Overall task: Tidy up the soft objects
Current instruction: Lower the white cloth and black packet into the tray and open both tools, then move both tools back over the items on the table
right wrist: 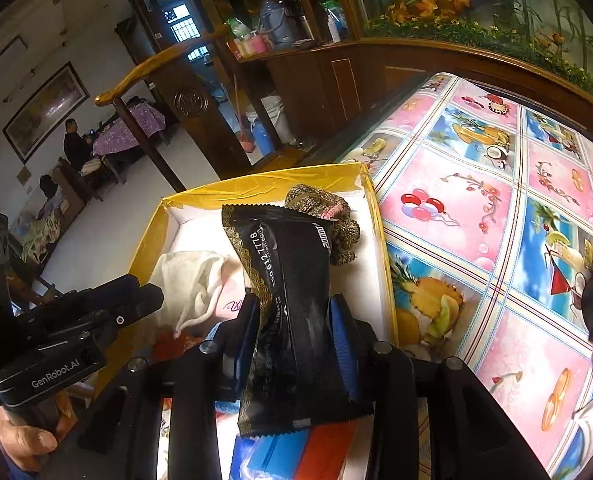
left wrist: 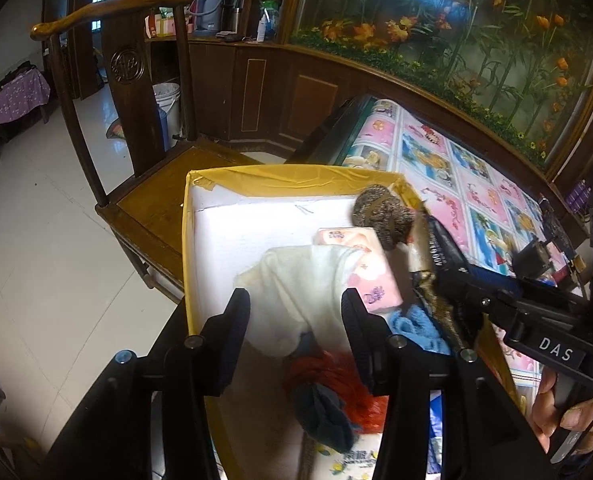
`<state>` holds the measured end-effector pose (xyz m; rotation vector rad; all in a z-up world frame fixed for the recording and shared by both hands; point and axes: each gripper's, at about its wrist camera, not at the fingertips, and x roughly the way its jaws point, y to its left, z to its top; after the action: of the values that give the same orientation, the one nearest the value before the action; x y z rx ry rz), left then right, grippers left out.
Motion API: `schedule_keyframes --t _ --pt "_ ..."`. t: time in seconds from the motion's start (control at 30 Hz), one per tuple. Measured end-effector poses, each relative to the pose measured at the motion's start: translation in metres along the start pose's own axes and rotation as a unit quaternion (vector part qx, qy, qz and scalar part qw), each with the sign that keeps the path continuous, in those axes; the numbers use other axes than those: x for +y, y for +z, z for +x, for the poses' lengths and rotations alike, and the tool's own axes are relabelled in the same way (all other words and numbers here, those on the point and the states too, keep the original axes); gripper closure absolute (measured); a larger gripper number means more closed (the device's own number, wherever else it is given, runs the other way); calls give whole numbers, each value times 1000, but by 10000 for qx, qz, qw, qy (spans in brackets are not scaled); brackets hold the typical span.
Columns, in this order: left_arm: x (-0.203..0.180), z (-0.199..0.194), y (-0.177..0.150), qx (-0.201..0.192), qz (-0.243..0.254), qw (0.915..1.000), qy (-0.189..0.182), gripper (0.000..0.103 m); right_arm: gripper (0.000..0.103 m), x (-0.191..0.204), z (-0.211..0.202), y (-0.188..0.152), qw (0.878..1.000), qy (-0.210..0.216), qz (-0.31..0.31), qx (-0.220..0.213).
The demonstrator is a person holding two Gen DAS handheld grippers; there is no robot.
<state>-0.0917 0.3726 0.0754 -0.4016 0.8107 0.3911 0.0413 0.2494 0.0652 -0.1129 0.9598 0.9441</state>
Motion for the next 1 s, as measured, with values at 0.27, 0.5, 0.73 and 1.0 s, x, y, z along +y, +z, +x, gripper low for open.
schedule_keyframes --t 0.27,0.5,0.73,1.0 --pt "-31 -27 -9 -317 151 9992 -201 50 63 -11 -38 -21 9994 260 62 -206" --pt "-79 -39 -20 -395 491 9969 -469 50 60 -43 -82 -49 9985 296 220 -415" --pt "-135 -42 -31 -353 928 9927 -683 45 59 -97 -132 -81 9969 116 443 -646" --pt "-201 -35 -50 -123 1434 9840 -1052 45 46 -214 -193 -107 9841 -745 1236 -1039"
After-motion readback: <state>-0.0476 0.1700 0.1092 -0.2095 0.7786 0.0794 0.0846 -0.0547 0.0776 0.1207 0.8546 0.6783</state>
